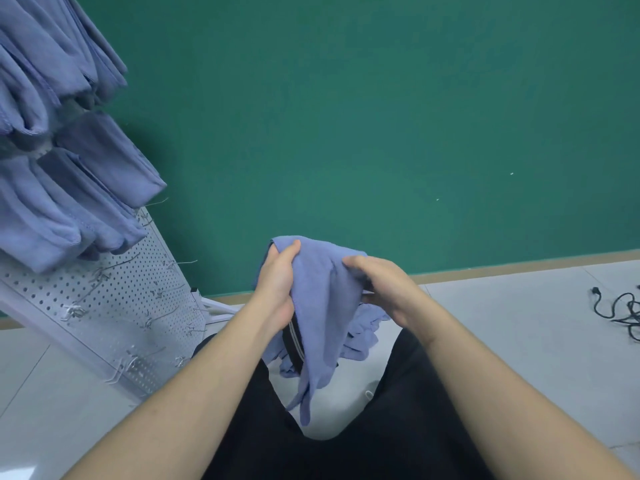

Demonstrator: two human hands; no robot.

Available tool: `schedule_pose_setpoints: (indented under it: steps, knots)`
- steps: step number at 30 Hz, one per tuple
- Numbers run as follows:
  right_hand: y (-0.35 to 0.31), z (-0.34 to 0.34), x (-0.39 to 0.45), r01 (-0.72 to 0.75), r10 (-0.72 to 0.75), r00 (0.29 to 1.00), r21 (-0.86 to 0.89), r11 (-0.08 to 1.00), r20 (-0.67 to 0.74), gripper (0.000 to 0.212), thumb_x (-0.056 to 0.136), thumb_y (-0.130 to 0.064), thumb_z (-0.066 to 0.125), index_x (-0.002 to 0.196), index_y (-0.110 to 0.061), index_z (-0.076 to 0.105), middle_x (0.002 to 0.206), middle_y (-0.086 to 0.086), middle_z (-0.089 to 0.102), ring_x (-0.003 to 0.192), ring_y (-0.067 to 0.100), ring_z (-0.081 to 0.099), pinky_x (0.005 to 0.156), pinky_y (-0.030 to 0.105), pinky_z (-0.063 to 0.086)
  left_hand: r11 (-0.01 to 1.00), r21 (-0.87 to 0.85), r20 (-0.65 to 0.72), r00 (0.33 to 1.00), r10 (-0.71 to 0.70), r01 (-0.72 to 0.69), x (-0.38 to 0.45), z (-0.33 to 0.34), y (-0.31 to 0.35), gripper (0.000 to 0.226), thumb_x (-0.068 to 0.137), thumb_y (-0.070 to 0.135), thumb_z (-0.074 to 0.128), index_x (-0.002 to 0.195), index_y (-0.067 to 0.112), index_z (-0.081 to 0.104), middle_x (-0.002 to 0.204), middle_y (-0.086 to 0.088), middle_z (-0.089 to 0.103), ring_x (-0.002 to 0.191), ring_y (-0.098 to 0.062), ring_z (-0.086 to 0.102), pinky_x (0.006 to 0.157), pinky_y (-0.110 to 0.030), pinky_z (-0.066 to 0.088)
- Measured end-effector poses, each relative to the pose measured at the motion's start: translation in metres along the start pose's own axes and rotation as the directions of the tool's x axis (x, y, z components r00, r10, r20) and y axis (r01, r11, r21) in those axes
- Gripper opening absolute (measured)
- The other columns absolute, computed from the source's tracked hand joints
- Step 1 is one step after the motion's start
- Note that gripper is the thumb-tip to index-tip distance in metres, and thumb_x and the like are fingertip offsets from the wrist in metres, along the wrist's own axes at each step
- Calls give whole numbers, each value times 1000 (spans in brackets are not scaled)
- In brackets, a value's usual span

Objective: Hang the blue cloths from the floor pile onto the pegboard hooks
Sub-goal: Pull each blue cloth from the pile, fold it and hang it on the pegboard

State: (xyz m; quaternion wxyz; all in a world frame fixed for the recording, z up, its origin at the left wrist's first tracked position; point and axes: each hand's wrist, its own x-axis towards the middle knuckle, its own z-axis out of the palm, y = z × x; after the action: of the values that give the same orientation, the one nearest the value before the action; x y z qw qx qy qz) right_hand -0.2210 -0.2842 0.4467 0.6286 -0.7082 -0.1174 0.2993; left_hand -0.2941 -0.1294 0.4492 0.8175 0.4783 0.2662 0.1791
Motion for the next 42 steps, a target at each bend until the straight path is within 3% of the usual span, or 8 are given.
schedule_pose_setpoints:
  steps: [5, 10, 18, 24, 29, 35, 39, 42]
  knots:
    - [4, 3, 0, 108, -108, 994, -19, 994, -30, 21, 94, -34, 66, 96, -16, 74, 94, 5, 77, 78, 16, 65, 83, 43, 57, 940, 340, -63, 997, 53, -29, 8, -17, -1, 15, 105, 30, 49, 114, 22, 58, 115, 0, 71, 99, -13, 68, 77, -30, 54]
    - [5, 6, 3, 148, -168, 973, -134, 980, -156, 21, 93, -42, 65, 87, -22, 67, 86, -7, 73, 73, 13, 64, 68, 31, 49, 936, 339, -126, 990, -55, 96, 8, -22, 4, 25, 102, 40, 52, 118, 22, 59, 108, 3, 71, 90, -15, 67, 69, -31, 52]
    - [-5, 1, 8, 192, -236, 923, -165, 967, -305, 31, 102, -35, 50, 102, -5, 57, 90, 0, 58, 77, 13, 50, 68, 27, 40, 929, 370, 179, 979, -94, 22, -1, -25, -13, 54, 93, 16, 69, 132, 46, 48, 89, -3, 69, 84, -16, 68, 79, -33, 55]
    - [-10, -12, 12, 36, -96, 962, -230, 972, -255, 28, 103, -40, 41, 86, -19, 47, 86, -4, 46, 77, 16, 40, 68, 33, 35, 937, 328, 161, 984, 72, -122, -4, -13, -2, 21, 95, 13, 65, 97, 32, 74, 92, -8, 52, 79, -22, 50, 75, -37, 43]
    - [-11, -14, 16, 4, -35, 976, -143, 990, -214, 32, 99, -50, 48, 109, -21, 53, 97, -4, 57, 83, 16, 53, 89, 42, 54, 922, 372, 67, 994, 87, -106, -6, -5, 9, 9, 88, 14, 74, 89, 23, 73, 87, 3, 68, 76, -14, 59, 71, -30, 48]
    - [-14, -21, 14, 7, -9, 997, -22, 1000, -72, 51, 92, -23, 63, 133, -38, 38, 90, 7, 60, 76, 22, 52, 79, 41, 55, 887, 459, 18, 999, 41, -45, 2, -7, 21, 7, 89, 18, 74, 88, 24, 70, 94, 1, 65, 73, -16, 56, 66, -31, 44]
    - [-21, -27, 10, 65, -70, 997, -153, 986, -25, 34, 95, -14, 52, 117, -39, 58, 92, 16, 65, 80, 23, 49, 80, 43, 55, 809, 588, 83, 995, -60, 0, 5, -15, 26, 22, 89, 12, 68, 93, 34, 67, 102, 0, 57, 87, -20, 54, 84, -42, 51]
    - [-23, -29, 13, 114, -136, 990, -345, 932, -40, 36, 98, -12, 42, 115, -40, 57, 78, 8, 41, 75, 23, 37, 69, 38, 44, 757, 652, 97, 994, -45, -29, 6, -15, 25, 36, 89, 1, 58, 96, 35, 65, 95, -7, 46, 86, -23, 47, 76, -43, 47]
